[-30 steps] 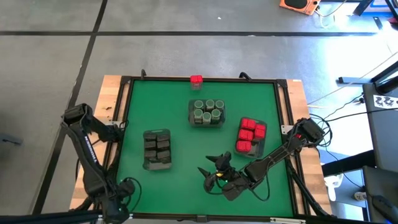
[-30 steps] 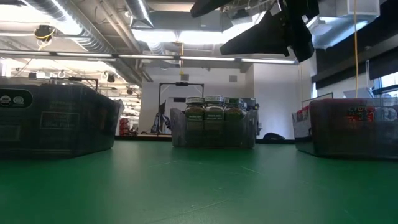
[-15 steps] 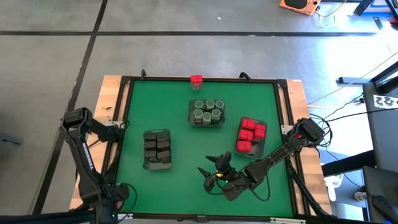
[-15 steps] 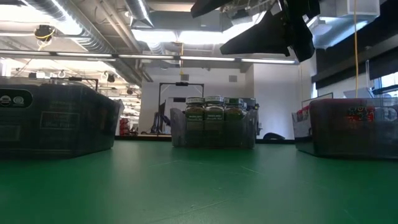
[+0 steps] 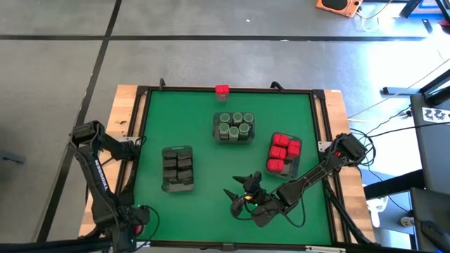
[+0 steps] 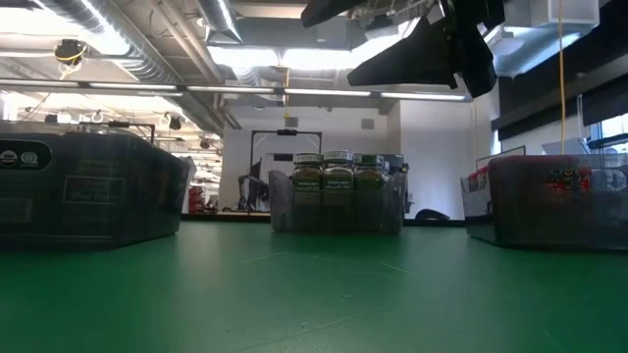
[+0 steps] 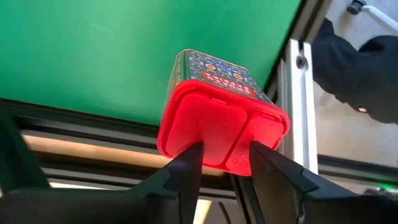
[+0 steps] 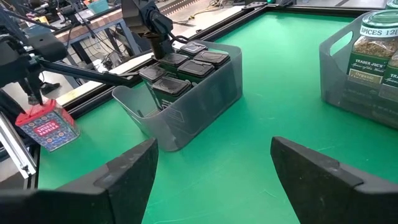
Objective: Sort spices by type
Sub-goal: Put the red seasoning can into the right black bin
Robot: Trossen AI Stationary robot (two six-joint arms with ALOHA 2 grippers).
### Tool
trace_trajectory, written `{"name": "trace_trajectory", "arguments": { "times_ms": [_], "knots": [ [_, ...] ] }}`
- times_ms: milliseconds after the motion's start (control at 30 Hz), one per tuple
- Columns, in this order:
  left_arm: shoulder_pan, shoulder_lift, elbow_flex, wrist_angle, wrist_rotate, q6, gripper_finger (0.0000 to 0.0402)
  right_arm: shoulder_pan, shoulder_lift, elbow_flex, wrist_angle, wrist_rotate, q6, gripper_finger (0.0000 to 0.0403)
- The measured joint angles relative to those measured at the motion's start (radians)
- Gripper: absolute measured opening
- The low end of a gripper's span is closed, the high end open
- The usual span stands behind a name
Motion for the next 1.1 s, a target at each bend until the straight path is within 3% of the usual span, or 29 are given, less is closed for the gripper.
{"name": "trace_trajectory", "arguments": {
  "times_ms": [400,900,1100],
  "knots": [
    [0.101,0.001,-0.001,-0.055,-0.031,0.106,0.0133,0.0,0.0,0.0,0.0,0.0,0.0,0.0312],
    [0.301,-0.003,0.003,-0.102,-0.157,0.462,0.0133,-0.013,0.023,0.0,0.004,-0.019,0.01,0.0312],
    [0.333,0.001,0.053,-0.215,-0.122,0.537,0.0133,-0.013,0.023,0.0,0.003,-0.019,0.008,0.0312]
  ]
}}
